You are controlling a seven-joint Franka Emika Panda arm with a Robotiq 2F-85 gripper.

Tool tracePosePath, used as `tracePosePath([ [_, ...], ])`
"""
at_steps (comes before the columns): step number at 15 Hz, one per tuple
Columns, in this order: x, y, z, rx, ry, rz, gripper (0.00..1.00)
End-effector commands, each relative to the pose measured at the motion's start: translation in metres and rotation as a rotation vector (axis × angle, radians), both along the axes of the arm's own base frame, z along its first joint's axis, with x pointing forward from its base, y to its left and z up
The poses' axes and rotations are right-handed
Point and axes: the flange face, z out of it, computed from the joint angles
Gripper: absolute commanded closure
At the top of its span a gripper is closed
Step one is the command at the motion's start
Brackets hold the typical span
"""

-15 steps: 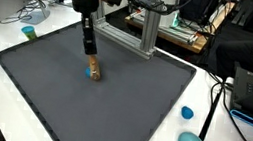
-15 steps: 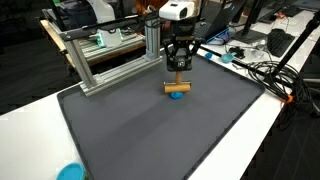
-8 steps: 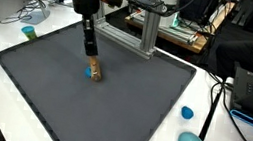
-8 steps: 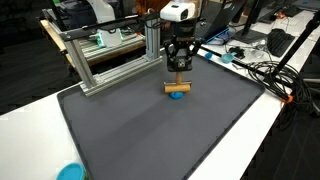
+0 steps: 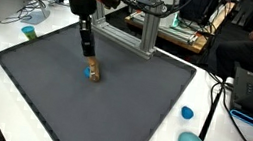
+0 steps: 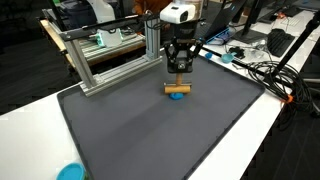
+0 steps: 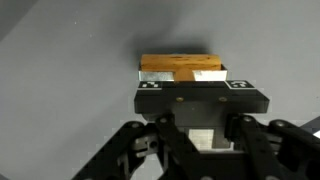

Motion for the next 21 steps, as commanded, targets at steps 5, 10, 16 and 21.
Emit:
tracePosePath([
  [5, 0.0183, -0.0167, -0.0428, -0.078, -0.032, -0.067, 0.78],
  [10, 0.0174, -0.0147, -0.0459, -0.093, -0.033, -0.108, 0.78],
  [16, 0.017, -0.0117, -0.045, -0.129, -0.037, -0.148, 0.78],
  [21, 0.0185, -0.009, -0.0436, -0.173, -0.056, -0.182, 0.78],
])
